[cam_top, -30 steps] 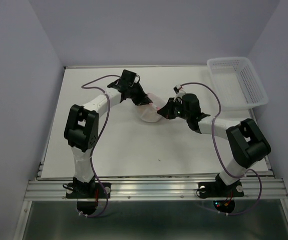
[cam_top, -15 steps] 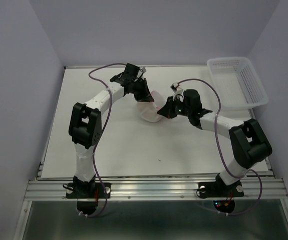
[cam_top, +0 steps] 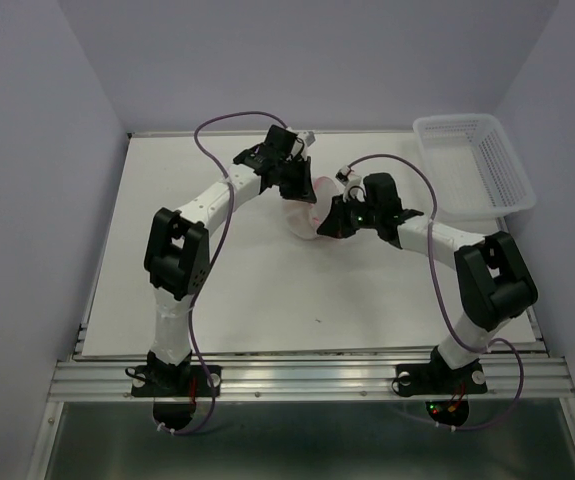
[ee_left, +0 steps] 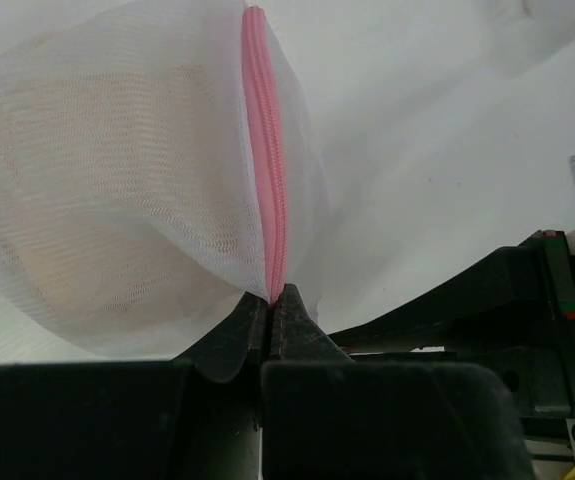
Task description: Unzip the laundry bag and remove the bra
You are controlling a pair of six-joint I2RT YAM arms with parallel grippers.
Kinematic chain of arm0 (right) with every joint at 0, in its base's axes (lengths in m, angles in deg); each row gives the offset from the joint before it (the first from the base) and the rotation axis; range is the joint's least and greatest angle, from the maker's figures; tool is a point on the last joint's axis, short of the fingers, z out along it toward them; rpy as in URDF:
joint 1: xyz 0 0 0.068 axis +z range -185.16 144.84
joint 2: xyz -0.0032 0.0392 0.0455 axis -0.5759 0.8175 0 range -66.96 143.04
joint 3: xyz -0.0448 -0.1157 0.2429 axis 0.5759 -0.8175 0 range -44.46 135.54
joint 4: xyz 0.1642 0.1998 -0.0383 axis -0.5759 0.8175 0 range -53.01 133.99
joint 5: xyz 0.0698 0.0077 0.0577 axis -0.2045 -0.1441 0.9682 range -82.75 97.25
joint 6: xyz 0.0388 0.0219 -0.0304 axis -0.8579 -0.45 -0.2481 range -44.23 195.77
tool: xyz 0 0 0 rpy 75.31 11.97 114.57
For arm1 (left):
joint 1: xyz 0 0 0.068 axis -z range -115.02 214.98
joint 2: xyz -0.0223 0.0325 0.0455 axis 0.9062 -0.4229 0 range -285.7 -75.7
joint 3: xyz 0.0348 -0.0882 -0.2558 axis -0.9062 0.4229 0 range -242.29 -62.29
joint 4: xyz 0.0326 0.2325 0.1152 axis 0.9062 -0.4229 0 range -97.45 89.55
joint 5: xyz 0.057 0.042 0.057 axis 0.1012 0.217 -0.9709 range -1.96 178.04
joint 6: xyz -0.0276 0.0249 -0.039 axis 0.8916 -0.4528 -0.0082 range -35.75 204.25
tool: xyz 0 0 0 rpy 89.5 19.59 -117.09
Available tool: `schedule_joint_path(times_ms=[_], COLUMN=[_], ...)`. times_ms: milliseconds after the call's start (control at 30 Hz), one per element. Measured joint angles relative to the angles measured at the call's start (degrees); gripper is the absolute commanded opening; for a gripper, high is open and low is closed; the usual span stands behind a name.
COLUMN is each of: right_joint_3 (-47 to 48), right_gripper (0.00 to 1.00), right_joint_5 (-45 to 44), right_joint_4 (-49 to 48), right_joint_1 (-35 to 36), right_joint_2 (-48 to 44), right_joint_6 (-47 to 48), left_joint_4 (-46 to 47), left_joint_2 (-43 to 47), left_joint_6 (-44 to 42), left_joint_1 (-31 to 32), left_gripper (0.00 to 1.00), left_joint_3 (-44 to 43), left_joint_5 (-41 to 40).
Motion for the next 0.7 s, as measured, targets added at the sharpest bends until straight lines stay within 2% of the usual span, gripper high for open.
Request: schedule_joint_path(times_ms=[67, 233, 400, 467, 600, 700], right_joint_3=[0.2, 0.2, 0.2, 0.2, 0.2, 0.2], right_gripper=[0.16, 0.03, 0.03, 0.09, 0.32, 0.38], right_joint_5=[0.5, 0.8, 1.0, 1.6, 2.1, 1.6], right_joint_4=[1.5, 5.0, 6.5, 6.5, 6.1, 4.4], right_joint_1=[0.0, 0.0, 0.0, 0.0, 0.0, 0.0], right_joint_2=[0.5, 2.0, 2.0, 2.0, 2.0, 2.0], right_joint_6=[0.0, 0.4, 0.6, 0.6, 0.3, -1.0], left_joint_4=[0.3, 0.6, 0.7, 0.7, 0.7, 0.6], left_joint_2=[0.0, 0.0, 0.0, 0.0, 0.0, 0.0], left_joint_6=[-0.7, -2.3, -2.5, -2.5, -0.9, 3.2], left_joint_1=[0.1, 0.1, 0.1, 0.1, 0.2, 0.2], left_gripper=[0.00, 0.00, 0.00, 0.00, 0.00, 0.00], left_joint_3=[-0.1, -0.7, -0.8, -0.8, -0.9, -1.0], left_joint_5=[-1.1, -3.0, -3.7, -3.8, -4.6, -5.7])
